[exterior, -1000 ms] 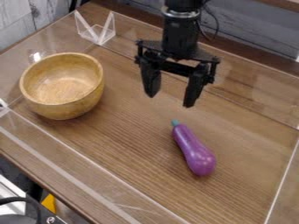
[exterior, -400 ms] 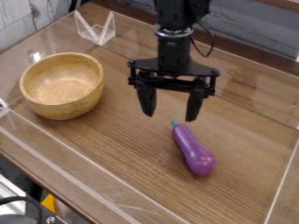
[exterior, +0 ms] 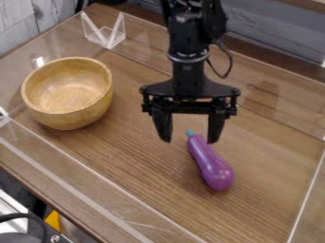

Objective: Put the purple eggplant in the brown bowl

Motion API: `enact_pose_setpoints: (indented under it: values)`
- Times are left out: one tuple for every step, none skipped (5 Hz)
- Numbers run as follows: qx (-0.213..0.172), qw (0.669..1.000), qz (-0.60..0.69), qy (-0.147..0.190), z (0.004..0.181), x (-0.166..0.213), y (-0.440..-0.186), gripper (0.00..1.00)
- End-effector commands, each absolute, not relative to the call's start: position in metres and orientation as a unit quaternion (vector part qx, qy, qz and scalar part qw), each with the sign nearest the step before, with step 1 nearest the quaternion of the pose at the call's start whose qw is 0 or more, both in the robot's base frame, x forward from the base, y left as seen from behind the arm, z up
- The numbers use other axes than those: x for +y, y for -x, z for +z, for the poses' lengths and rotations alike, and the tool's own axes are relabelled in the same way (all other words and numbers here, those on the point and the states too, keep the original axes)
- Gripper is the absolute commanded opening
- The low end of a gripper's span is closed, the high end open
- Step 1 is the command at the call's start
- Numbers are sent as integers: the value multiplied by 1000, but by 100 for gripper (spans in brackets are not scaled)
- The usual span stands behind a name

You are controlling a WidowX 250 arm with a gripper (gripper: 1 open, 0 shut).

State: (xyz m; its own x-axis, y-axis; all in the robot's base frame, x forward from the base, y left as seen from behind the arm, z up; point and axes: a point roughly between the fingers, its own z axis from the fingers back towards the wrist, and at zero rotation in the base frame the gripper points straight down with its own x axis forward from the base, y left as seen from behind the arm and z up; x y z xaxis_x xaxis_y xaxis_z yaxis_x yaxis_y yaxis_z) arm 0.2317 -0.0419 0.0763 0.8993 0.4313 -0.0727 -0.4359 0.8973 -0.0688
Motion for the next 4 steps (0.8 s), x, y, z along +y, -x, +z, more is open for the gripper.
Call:
enact_pose_setpoints:
  values:
    - [-9, 968, 242, 64, 80, -48, -235, 100]
    - [-21, 963, 257, 75, 70, -51, -237, 100]
    - [-29, 962, 262, 76, 61, -51, -240, 100]
    - [-39, 961, 264, 74, 52, -52, -242, 100]
